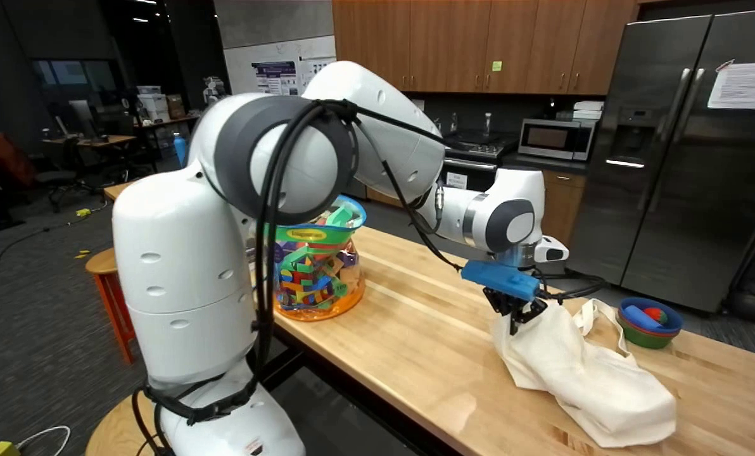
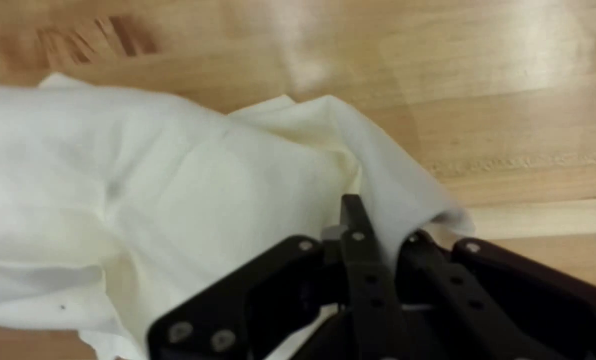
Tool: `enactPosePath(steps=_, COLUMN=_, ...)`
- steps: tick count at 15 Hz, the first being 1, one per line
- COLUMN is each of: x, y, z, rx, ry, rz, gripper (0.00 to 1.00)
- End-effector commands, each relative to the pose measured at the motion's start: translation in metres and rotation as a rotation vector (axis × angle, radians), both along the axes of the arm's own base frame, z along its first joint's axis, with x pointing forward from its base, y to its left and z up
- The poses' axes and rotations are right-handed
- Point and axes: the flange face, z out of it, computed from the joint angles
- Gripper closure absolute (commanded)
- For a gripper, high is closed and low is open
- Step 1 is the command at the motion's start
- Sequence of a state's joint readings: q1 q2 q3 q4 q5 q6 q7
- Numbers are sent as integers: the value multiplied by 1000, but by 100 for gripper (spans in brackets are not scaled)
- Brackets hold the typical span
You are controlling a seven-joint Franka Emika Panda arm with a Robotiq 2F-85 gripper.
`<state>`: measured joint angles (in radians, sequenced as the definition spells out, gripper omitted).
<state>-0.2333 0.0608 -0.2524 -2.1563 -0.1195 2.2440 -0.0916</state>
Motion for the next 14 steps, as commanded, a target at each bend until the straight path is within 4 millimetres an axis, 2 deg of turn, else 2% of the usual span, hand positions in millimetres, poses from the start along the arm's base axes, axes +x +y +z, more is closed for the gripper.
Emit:
enactPosePath(steps=1, x=-64, y=-10, z=12, rx=-23, ry=-4, rz=-88, gripper=99)
enactPosePath(steps=6, x=-145, y=-36, z=7, rx=-17, ry=21, rz=-201, gripper=99)
enactPosePath(steps=10, x=-196, y=-60, z=-5, rx=-8, ry=34, rz=-281, gripper=99)
enactPosePath(steps=12, x=-210, y=-67, z=-11, rx=1, ry=43, rz=-303, gripper=99)
enactPosePath(steps=14, x=-209, y=-61, z=-18, rx=20, ry=42, rz=-291, gripper=99)
